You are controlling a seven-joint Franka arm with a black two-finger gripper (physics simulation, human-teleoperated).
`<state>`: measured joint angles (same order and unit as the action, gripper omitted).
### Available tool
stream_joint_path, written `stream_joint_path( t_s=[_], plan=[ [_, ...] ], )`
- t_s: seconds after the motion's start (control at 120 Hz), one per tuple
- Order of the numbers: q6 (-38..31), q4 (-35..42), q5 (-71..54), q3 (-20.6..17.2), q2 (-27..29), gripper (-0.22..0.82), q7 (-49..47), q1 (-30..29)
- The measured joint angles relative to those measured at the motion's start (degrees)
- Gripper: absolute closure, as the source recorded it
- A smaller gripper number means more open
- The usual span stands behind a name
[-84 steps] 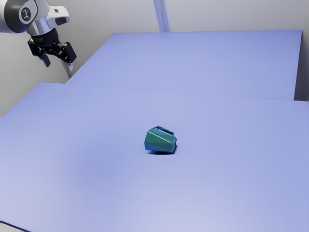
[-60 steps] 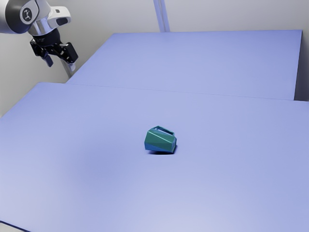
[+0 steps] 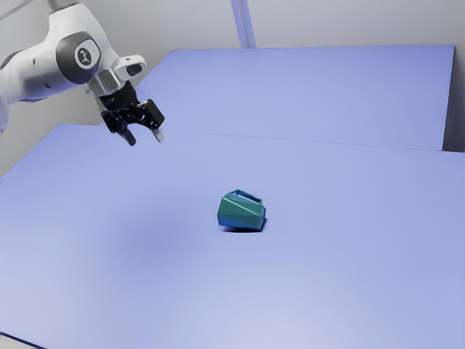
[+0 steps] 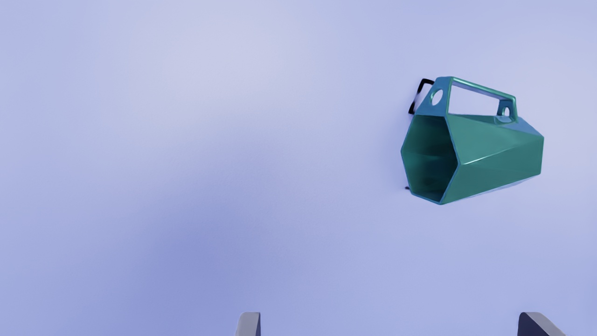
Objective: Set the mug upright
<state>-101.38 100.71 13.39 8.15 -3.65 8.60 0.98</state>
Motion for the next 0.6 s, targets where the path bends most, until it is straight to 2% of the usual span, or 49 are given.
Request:
stream_joint_path(
  t_s=[0.358, 0.6],
  plan=[
    [-3.2, 1.4, 17.1, 0.0, -11.5, 0.0, 0.4, -1.5],
    [-3.8, 6.5, 27.1, -0.6, -14.7, 0.0, 0.6, -1.4]
  ],
)
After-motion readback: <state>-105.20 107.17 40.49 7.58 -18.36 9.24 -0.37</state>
